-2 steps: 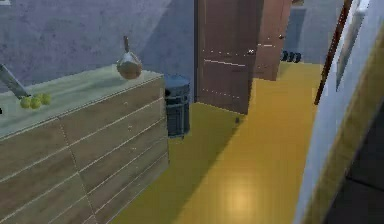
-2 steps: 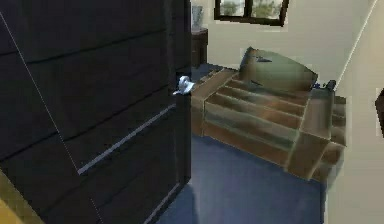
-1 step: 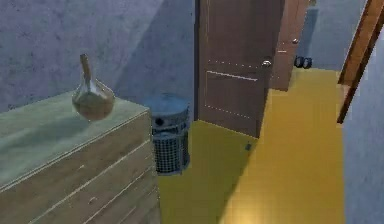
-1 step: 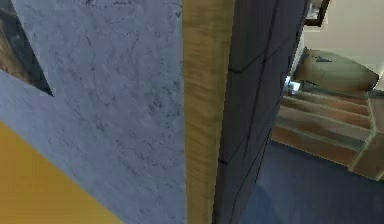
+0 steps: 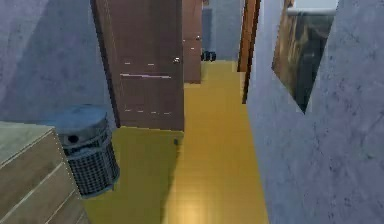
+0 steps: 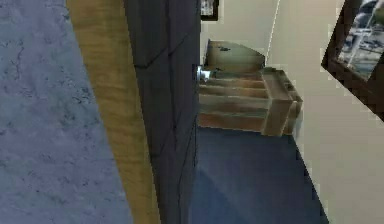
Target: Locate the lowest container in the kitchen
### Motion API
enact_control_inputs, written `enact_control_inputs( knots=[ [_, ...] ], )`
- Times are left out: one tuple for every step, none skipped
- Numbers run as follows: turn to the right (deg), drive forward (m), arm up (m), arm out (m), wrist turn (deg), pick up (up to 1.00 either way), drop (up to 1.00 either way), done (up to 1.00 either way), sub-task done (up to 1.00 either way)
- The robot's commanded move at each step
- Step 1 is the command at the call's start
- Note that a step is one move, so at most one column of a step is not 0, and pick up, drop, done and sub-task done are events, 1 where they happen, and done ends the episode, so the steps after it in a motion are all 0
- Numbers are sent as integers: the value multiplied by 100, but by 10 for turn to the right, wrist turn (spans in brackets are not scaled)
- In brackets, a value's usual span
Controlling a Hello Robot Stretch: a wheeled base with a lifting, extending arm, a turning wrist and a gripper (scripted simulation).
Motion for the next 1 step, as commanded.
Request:
enact_control_inputs(
  knots=[
    [0,100,0,0,0,0,0,0,0]
  ],
)
